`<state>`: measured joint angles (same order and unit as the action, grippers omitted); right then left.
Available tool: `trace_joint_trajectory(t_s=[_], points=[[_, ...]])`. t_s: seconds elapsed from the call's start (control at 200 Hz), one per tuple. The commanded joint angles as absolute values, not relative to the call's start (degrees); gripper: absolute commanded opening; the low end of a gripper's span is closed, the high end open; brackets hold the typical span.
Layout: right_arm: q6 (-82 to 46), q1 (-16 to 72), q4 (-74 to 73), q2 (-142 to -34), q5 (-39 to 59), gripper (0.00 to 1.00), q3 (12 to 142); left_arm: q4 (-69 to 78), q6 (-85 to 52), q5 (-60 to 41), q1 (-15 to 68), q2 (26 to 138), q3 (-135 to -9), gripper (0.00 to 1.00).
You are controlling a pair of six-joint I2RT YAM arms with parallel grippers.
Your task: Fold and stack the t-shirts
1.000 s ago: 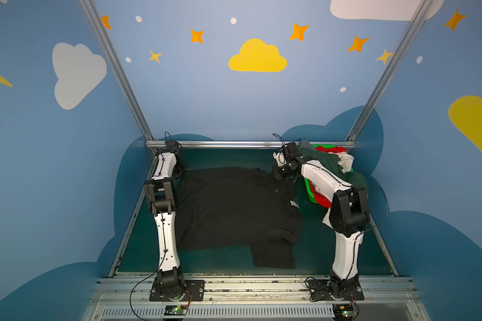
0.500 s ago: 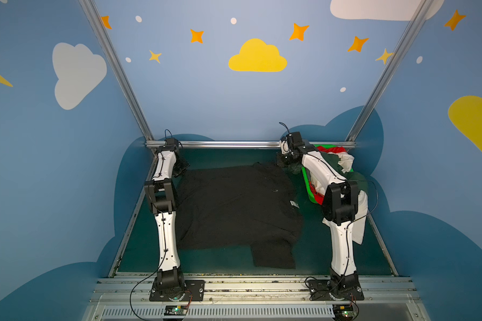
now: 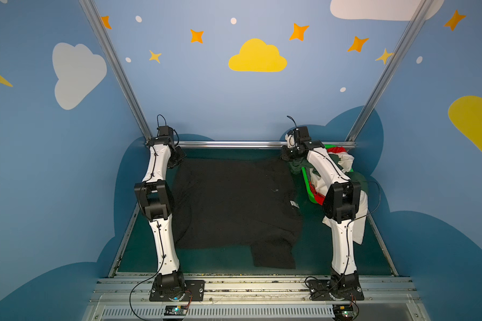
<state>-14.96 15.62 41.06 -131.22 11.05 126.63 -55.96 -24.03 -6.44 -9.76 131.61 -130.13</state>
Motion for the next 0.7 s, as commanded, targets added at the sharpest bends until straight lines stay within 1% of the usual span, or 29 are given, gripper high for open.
trace_joint_trajectory(t_s=[0.0, 0.145, 0.275, 0.465, 0.696], points=[[-14.6, 15.3, 41.6, -127.4, 11.8, 0.00, 124.2, -52.5, -23.9, -6.0, -9.8, 127.5, -123.5, 0.04], [-15.3, 15.3, 38.2, -121.9, 11.3, 0.00, 115.5, -45.7, -25.0, -5.9, -9.6, 120.5, -110.8, 0.04], [-15.6, 15.4, 35.9, -116.9, 10.8, 0.00, 108.1, -41.3, -25.5, -4.6, -9.6, 116.1, -102.0, 0.04], [-15.6, 15.3, 35.5, -112.4, 11.1, 0.00, 102.0, -36.9, -26.7, -4.7, -9.4, 113.2, -94.1, 0.04], [-15.6, 15.4, 33.1, -109.2, 15.2, 0.00, 97.1, -33.4, -28.0, -5.4, -9.2, 111.9, -88.4, 0.04]])
